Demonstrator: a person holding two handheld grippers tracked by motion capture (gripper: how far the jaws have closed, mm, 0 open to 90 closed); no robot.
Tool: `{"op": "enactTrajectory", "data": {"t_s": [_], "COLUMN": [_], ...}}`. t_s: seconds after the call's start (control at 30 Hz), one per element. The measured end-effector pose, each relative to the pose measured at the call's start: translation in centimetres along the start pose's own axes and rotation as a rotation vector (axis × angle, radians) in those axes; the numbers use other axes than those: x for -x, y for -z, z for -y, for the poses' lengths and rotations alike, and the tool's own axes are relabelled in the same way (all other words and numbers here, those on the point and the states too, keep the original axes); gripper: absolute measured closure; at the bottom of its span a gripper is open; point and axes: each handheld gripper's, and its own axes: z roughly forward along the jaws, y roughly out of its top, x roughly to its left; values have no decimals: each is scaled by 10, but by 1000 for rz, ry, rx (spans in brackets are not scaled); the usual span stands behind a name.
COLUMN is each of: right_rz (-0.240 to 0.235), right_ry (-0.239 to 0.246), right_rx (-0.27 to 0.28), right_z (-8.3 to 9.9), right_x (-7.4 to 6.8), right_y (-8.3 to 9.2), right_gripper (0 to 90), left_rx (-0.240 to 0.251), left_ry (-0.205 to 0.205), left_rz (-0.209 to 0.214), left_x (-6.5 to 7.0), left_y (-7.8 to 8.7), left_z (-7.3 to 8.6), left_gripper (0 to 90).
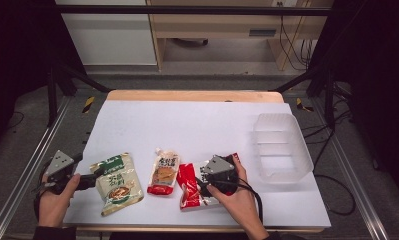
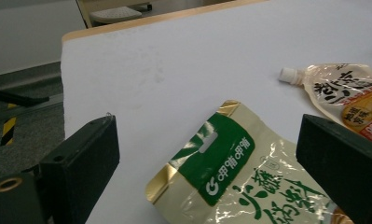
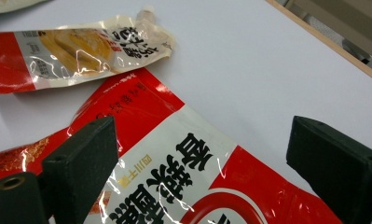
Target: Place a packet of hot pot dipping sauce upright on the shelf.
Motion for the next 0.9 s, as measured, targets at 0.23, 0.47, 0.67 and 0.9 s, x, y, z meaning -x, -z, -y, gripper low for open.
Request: {"op": "enactTrajectory", "data": {"t_s": [0.23,0.47,0.67,0.9], "right_rz": [17,21,21,13], "right_ry": [9,11,-1,16], "right_rx": [11,-7,-28,-40], "right_z": [1,2,3,4], "right_x": [1,2,3,2], "right_y": [4,2,-1,-4], "right_gripper": [81,77,77,77], "left_rx": [-46,-101,-157,-227], "left_ry": [-3,23,-4,-13], "left_rz": [65,90,115,126], "left_x": [-17,-34,-32,-29], "left_y": [-9,-15,-21,-32], "left_z": [6,15,18,21], "left_gripper": [66,83,109,119]}}
